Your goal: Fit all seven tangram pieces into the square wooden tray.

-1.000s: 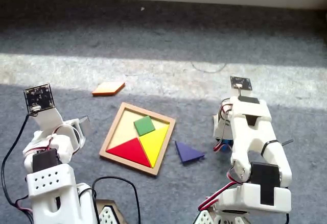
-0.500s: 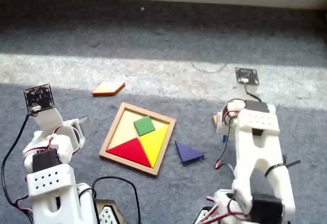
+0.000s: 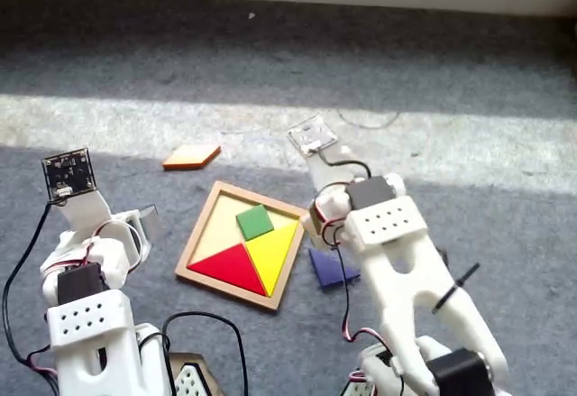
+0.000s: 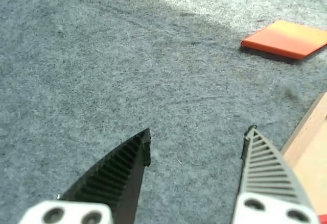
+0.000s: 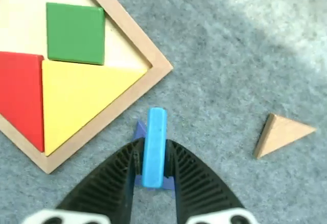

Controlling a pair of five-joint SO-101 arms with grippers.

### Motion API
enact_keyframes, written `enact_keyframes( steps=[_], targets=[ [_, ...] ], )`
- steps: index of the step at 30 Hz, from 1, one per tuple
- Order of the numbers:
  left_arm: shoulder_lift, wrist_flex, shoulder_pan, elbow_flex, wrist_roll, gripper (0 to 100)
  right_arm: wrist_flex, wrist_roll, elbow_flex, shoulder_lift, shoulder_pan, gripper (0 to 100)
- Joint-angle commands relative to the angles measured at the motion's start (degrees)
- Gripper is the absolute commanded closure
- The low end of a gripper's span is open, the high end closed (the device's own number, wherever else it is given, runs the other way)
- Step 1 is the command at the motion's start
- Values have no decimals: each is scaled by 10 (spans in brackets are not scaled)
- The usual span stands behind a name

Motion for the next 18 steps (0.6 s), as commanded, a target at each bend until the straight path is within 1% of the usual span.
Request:
enact_keyframes(
  steps=[1, 5, 11, 18],
  targets=[
    [-9, -7, 5, -3, -1, 706, 3, 8, -91, 81, -40, 994],
    [-9, -7, 5, -3, -1, 706, 0, 10, -157, 161, -62, 994],
    [-9, -7, 5, -3, -2, 706, -7, 83, -211, 221, -71, 994],
    [-9, -8, 7, -3, -3, 706, -69, 135, -212, 273, -71, 994]
  ],
)
